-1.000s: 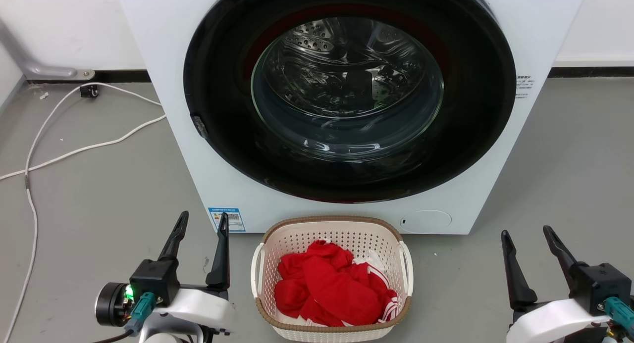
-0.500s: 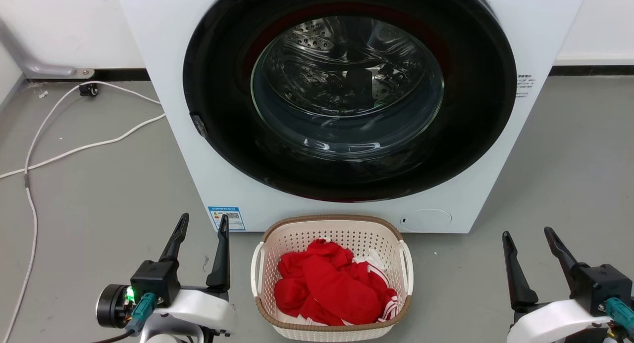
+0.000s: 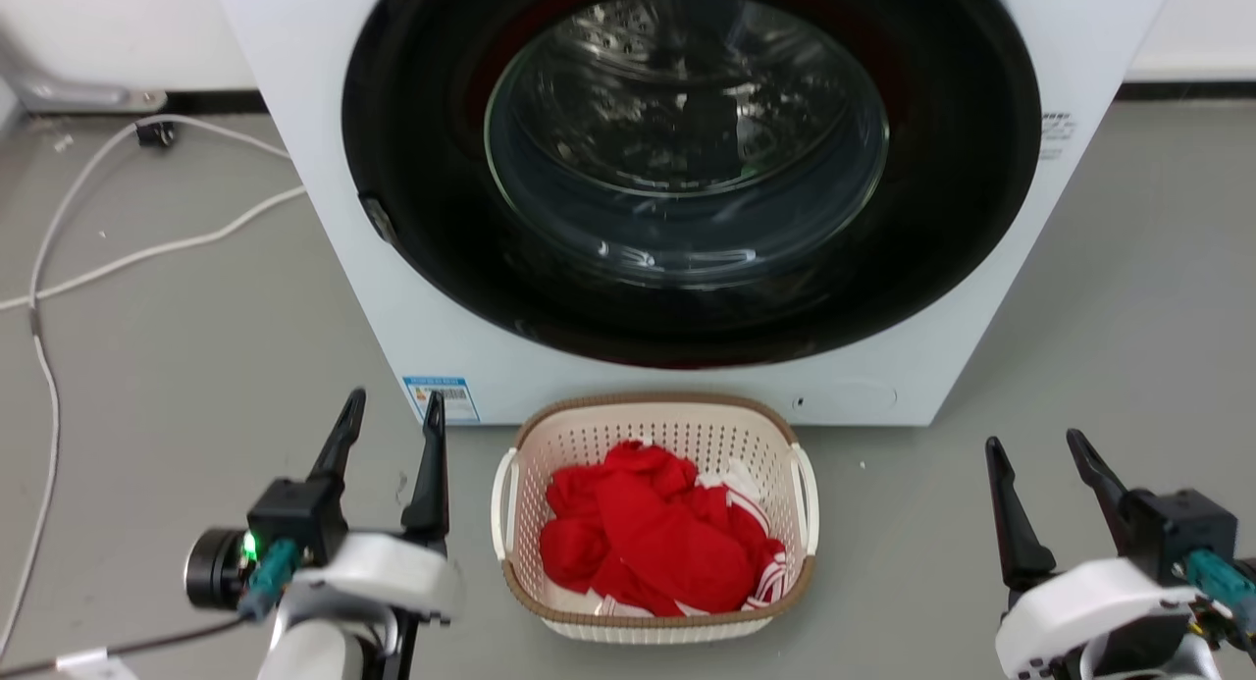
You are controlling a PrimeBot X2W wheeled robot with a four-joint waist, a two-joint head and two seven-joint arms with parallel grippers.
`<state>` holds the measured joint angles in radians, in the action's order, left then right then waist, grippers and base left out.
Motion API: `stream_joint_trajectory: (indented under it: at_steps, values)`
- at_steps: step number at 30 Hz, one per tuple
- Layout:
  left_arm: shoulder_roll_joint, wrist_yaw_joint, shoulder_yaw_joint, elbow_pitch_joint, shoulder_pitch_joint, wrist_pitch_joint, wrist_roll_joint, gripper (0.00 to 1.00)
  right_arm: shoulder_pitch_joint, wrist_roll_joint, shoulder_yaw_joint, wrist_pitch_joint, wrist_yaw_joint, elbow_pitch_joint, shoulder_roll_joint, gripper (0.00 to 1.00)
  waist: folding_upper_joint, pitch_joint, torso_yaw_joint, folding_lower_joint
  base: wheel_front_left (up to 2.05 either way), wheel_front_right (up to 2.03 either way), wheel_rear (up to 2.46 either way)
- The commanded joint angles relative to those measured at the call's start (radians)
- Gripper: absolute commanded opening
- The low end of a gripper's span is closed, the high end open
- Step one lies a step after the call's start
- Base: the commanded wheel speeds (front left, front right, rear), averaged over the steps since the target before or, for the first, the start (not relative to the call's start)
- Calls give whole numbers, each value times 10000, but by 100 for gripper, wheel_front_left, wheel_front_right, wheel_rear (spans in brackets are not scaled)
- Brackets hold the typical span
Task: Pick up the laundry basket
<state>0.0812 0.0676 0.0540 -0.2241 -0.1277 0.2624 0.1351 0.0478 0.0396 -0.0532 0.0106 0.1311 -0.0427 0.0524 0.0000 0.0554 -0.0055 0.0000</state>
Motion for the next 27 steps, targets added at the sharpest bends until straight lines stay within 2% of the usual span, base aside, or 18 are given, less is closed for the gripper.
stream_joint_trajectory:
  at_steps: [1, 11, 21, 27]
  values:
    - [12, 53, -32, -81, -296, -22, 116, 100, -238, -41, 13, 81, -7, 107, -38, 100, 0, 305, -42, 0, 0, 0, 0]
    - [261, 336, 5, -1431, -2198, -466, 660, 100, -1735, 69, 231, 799, -7, 1442, -36, 100, 0, 2037, -36, 0, 0, 0, 0]
    - [693, 596, 315, -4081, -4146, -1245, 1436, 100, -3703, 267, 737, 1360, -7, 3651, -35, 100, 0, 3671, -122, 0, 0, 0, 0]
    - [922, 632, 1016, -5768, -5228, -1943, 2221, 100, -5030, 456, 1204, 1569, -7, 5252, -33, 100, 0, 4624, -225, 0, 0, 0, 0]
